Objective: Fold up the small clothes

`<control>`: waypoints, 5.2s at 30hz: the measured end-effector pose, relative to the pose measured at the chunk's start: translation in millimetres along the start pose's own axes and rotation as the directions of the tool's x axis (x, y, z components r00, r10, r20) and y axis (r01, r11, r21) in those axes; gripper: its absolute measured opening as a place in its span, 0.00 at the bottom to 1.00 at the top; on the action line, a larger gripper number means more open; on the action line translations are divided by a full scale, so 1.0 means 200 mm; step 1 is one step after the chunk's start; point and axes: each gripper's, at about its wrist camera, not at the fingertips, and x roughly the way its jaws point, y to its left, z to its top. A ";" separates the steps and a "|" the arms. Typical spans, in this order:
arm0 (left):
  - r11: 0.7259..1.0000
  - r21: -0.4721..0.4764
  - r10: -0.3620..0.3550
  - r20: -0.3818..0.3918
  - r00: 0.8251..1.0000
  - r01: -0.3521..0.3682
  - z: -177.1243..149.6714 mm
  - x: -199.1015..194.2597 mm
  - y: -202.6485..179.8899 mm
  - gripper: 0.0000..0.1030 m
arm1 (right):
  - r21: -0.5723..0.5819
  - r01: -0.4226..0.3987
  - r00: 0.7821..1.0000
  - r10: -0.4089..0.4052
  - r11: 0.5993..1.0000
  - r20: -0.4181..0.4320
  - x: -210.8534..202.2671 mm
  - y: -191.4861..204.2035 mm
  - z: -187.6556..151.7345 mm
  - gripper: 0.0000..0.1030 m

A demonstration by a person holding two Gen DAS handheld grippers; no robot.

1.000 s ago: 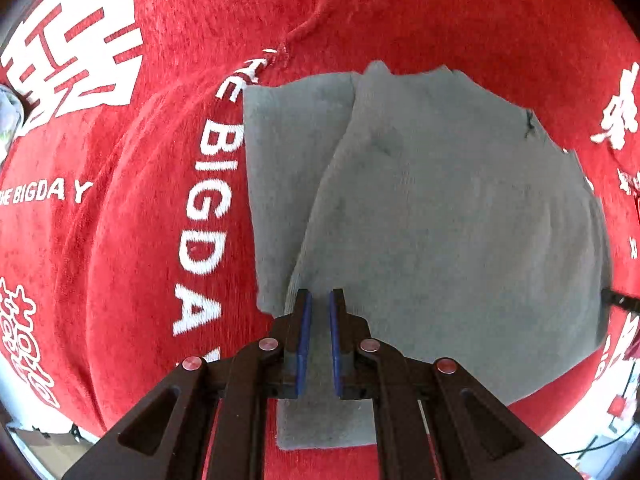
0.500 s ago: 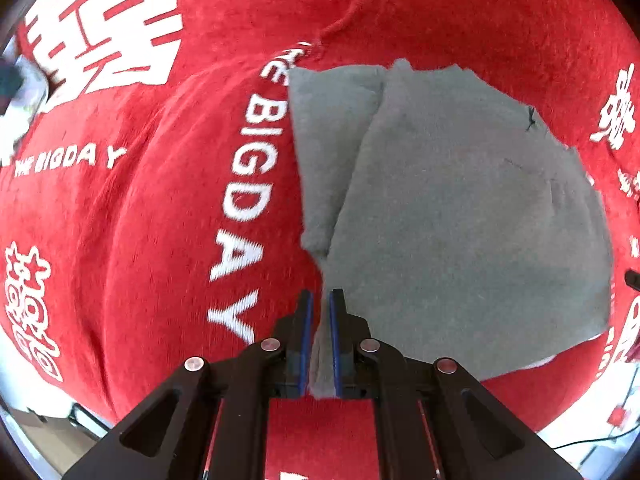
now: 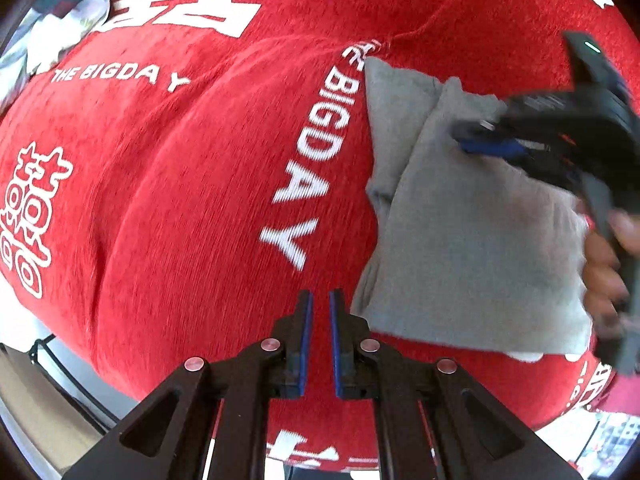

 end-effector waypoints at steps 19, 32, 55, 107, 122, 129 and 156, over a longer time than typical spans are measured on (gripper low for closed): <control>0.999 -0.035 -0.005 0.015 1.000 0.006 -0.14 -0.08 0.04 0.09 | -0.107 0.068 0.995 -0.076 0.992 -0.069 -0.23 0.12 -0.30 0.57; 0.988 -0.111 0.122 0.104 0.987 -0.110 -0.10 -0.20 0.06 0.99 | -0.076 0.049 0.995 -0.055 0.996 -0.081 -0.31 0.06 -0.53 0.82; 0.999 -0.027 0.024 0.041 0.999 -0.022 -0.05 -0.14 -0.03 0.99 | 0.230 -0.194 0.975 0.213 0.953 -0.059 -0.30 -0.20 -0.77 1.00; 0.997 0.076 0.019 -0.051 0.999 -0.016 0.28 0.09 0.11 0.99 | 0.563 -0.627 0.773 0.521 0.538 0.362 0.04 -0.29 -0.80 1.00; 0.961 -0.021 -0.276 -0.053 0.960 0.275 0.44 0.08 0.06 0.99 | 0.654 -0.595 0.786 0.509 0.468 0.351 0.06 -0.37 -0.87 0.09; 0.912 -0.061 -0.410 -0.138 0.901 0.406 0.56 0.20 -0.03 0.99 | 0.497 -0.662 0.747 0.548 0.561 0.376 -0.17 -0.35 -0.72 0.09; 0.942 0.161 -0.260 -0.205 0.944 0.295 0.67 0.44 -0.63 0.68 | 0.319 -0.257 0.962 0.212 0.912 0.169 -0.57 -0.61 -0.67 0.04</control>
